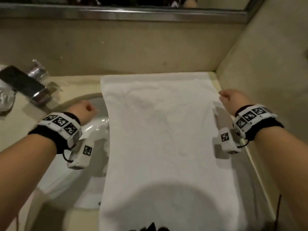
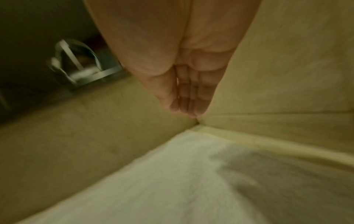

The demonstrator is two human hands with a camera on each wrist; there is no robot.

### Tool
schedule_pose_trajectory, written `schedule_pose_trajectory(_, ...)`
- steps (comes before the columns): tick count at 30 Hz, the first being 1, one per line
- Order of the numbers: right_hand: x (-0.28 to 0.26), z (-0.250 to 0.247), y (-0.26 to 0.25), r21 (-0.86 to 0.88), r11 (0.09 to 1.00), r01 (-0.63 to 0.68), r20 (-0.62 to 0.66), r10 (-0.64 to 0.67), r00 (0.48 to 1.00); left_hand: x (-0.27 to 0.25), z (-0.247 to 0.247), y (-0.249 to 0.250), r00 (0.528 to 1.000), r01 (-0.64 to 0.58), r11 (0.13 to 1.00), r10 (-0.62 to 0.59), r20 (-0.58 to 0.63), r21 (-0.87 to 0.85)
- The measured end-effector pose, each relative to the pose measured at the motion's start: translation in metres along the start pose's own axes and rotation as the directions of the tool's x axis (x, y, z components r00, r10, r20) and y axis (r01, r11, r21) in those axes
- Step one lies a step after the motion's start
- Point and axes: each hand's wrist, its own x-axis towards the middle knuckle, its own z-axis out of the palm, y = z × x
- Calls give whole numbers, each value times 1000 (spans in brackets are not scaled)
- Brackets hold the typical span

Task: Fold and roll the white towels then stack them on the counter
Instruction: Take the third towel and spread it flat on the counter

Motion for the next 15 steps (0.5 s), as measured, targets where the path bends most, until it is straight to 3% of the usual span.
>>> schedule_pose_trajectory(5,-137,-6,37,79,994,80,-62,-75,995,-132,48,-21,982,-106,994,98,161,41)
schedule_pose_trajectory(9,-239,37,100,65,985,-158,8,158,987,-217,91,-45,954,-217,954,163,251,204)
schedule_pose_trajectory(12,-284,74,133,59,936,-346,81,341,937,-252,117,-56,967,-235,928,191,171,289)
schedule_pose_trajectory(15,-302,94,143,190,919,-346,-62,363,930,-266,132,-57,977,-215,937,208,53,276)
